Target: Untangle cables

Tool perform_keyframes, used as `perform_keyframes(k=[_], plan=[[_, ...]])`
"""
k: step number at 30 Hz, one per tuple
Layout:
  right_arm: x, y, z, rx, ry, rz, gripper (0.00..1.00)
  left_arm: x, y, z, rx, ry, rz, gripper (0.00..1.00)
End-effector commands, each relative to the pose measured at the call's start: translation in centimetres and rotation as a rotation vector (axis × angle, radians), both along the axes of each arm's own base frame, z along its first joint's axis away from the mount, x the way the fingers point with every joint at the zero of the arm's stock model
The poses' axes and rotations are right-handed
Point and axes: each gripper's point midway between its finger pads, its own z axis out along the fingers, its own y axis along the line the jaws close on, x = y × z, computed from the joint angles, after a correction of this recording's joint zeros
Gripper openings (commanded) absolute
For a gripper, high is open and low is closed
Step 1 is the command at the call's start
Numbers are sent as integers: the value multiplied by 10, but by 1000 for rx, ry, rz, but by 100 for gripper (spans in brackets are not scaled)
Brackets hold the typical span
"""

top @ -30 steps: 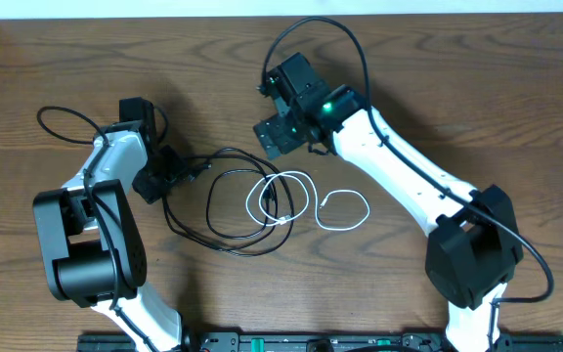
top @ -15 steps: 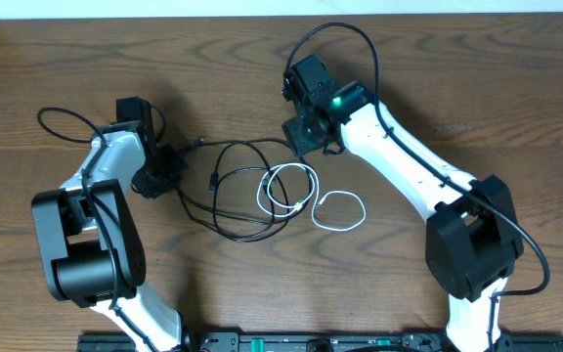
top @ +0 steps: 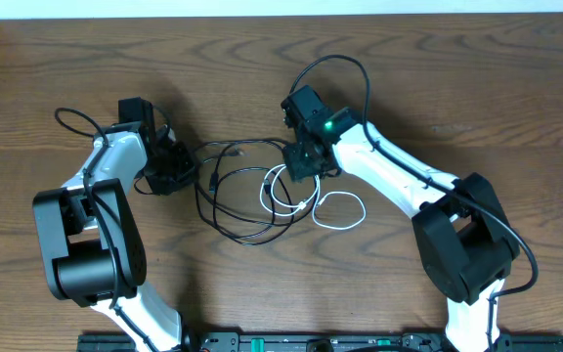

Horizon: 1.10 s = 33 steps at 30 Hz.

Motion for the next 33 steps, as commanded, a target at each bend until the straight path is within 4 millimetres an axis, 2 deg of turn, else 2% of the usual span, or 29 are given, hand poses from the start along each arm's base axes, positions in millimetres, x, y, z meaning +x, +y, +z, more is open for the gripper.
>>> perform_keyframes(k=[1,3,7,11,12,16,19,21,27,33], plan=[[-1,-5,-12,-23,1,-23,65,-5,-7,-2,-34,1,-27,17],[-1,-7,-16,-33,-8,-30,66,-5,-7,-2,-34,1,-27,31],[-5,-10,-23,-36,3,-40,61,-5,-7,-2,-33,2,-27,50],[-9,-13,-29,-44,19,-54,56,-5,-7,-2,-33,2,-27,57],[-10,-14,-31,-46,21,-53,54,-5,-7,-2,-34,2,-27,63],[-13,-16,-36,-49,26,-53,42,-4,-11,-1,-47,-1,-34,71],[-11,-15,-37,-41,16,-53,33,-4,-26,3,-90,-34,-120,72],[-9,-13,-36,-35,8,-53,31,-4,-37,5,-108,-49,-170,72],[-5,-9,-34,-18,-12,-53,15,-10,-57,4,-104,-30,-230,72],[-5,-10,-34,-19,-11,-53,13,-28,-67,2,-101,78,-182,72]])
